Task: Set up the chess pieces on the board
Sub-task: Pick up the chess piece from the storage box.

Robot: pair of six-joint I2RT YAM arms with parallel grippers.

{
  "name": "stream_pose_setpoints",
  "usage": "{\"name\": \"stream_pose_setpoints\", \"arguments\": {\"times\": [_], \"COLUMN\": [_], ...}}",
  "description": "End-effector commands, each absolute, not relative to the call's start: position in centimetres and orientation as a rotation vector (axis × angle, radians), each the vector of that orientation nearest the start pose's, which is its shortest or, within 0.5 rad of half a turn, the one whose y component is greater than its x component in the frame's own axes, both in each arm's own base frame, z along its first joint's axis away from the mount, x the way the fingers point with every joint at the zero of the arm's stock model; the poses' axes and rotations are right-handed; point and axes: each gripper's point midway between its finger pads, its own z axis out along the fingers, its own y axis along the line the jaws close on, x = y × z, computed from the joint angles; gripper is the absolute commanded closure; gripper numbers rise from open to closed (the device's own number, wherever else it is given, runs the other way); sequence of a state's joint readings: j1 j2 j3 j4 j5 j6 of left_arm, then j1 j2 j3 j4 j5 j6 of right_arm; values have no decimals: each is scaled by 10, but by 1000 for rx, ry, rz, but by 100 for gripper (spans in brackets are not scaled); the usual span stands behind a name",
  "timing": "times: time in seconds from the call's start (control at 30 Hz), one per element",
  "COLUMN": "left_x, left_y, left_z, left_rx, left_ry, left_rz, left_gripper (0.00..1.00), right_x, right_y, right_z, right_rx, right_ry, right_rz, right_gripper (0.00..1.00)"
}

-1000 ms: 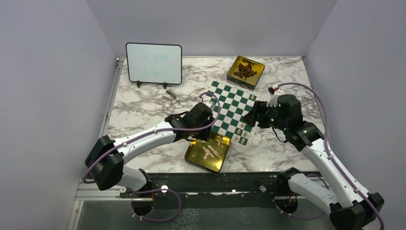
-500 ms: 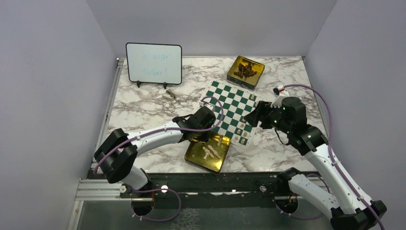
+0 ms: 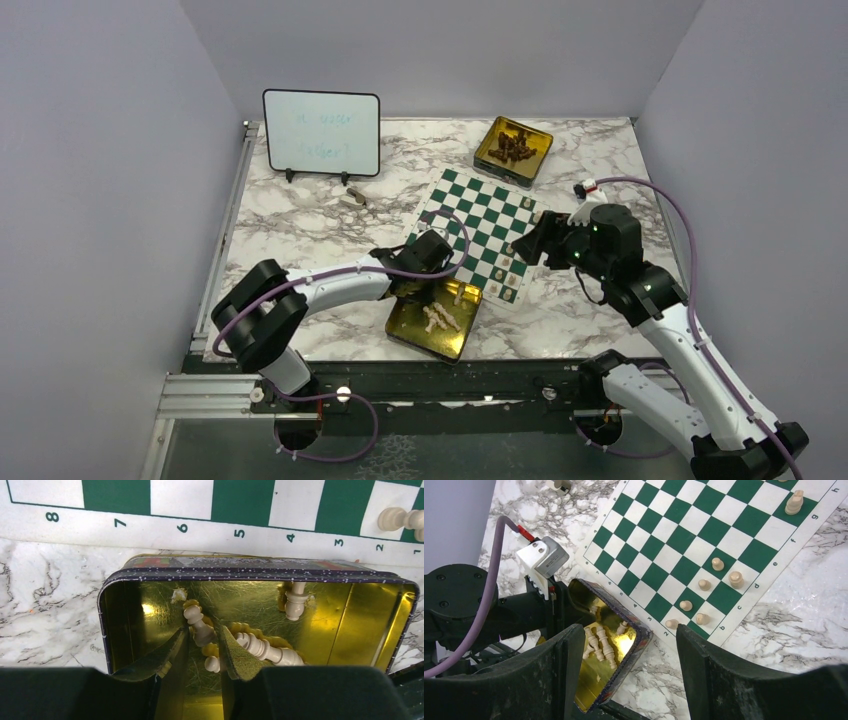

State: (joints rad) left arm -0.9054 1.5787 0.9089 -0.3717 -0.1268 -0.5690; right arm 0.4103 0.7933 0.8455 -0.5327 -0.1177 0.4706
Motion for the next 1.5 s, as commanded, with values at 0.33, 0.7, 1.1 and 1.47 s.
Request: {"name": "stream_pose_setpoints", "arguments": {"times": [0.33, 0.7, 1.1, 1.47], "left_x": [212, 209, 213, 188], "left_y": [-266, -275, -297, -319], "left_z": [19, 34, 94, 160], "left_rx": [419, 449, 637, 881], "left_ry": [2633, 2601, 2341, 2019], "left_rz": [-280, -361, -587, -872], "left_gripper": [73, 84, 87, 87], "right_x": [240, 237, 226, 213], "right_y": [142, 147, 188, 230], "right_z": [218, 218, 211, 186], "right_rx": [-1, 14, -42, -221], "right_ry": [2128, 2116, 2157, 2277], "right_rz": [627, 681, 969, 1267], "right_gripper": [28, 28, 38, 59]}}
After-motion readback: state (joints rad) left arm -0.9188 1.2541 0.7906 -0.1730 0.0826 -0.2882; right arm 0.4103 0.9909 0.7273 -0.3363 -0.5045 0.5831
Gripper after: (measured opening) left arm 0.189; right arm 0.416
